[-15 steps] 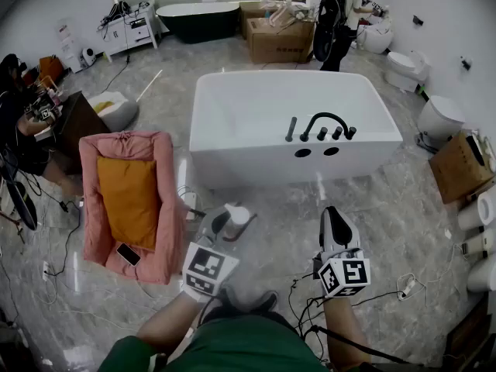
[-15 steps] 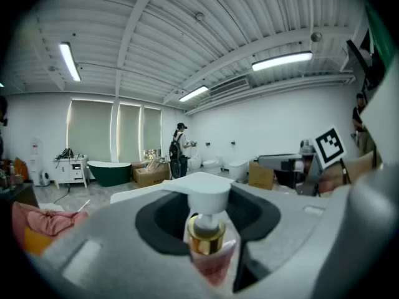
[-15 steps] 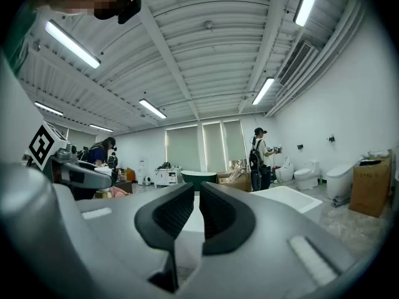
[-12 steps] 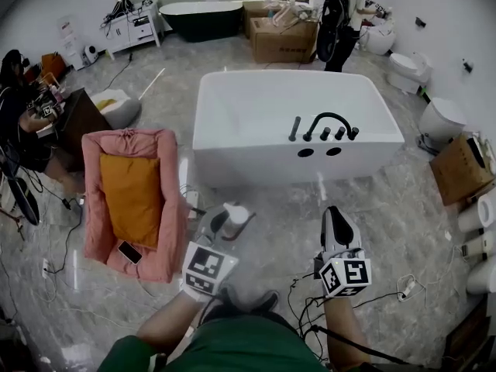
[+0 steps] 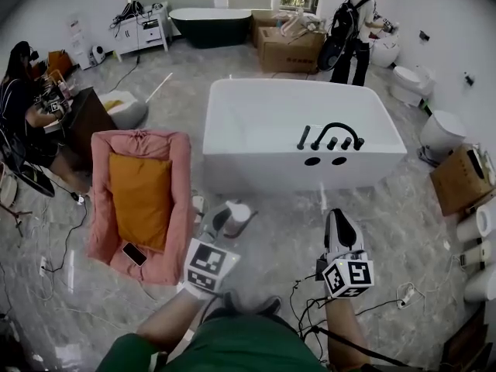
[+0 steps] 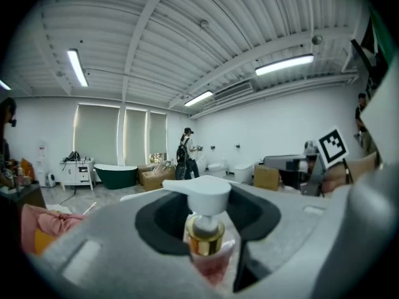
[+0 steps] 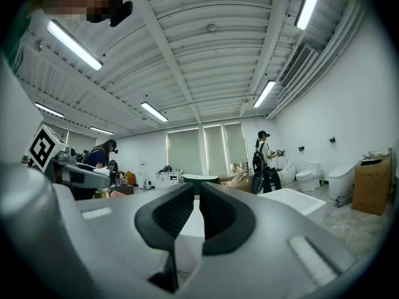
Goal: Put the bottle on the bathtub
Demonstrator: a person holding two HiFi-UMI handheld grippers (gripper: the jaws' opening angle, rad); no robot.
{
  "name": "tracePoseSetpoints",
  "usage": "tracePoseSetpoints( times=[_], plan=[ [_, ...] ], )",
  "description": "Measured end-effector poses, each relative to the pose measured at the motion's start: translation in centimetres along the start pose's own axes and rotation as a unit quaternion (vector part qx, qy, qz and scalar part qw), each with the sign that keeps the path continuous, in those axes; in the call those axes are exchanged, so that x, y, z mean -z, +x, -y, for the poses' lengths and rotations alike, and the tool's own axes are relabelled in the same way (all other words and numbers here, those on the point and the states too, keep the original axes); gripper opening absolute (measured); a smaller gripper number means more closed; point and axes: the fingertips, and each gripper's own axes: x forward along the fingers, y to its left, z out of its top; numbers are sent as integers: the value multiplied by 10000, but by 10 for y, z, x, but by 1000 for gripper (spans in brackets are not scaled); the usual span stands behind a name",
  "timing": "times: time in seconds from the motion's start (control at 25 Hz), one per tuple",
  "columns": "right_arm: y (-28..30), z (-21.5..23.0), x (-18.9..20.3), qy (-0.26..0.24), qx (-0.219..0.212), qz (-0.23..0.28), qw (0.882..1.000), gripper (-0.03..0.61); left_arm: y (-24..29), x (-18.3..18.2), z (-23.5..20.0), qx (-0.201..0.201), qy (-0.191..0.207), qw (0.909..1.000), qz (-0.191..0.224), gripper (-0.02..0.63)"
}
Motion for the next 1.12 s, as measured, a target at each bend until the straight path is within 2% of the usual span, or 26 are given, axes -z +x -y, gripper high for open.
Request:
tracePoseSetpoints(
  times=[0.28,0.36,0.64,0.8,0.88,1.12],
  plan=[
    [13,-33,-15,-122,367,123,9992,29,-22,-6,-37,155,11,9997,200,172],
    [15,-46,-19,-193,446,175,9987,51,-29,-6,-48,217,42,9994,251,172],
    [29,-79,-20,-344,437,110,9984,77,-33,5,-88,292,44,9994,186,172],
    [46,-75,-11,-381,409,21,9984,85,-22,18,-114,110,-70,9998,135,172],
    [62,-67,-7,-400,377,8,9985,114,-11,21,-126,-4,-105,9999,106,172],
    [128,-47,-3,-373,-70,-34,9993,123,30,17,-162,-369,-126,9992,-22,173]
  ],
)
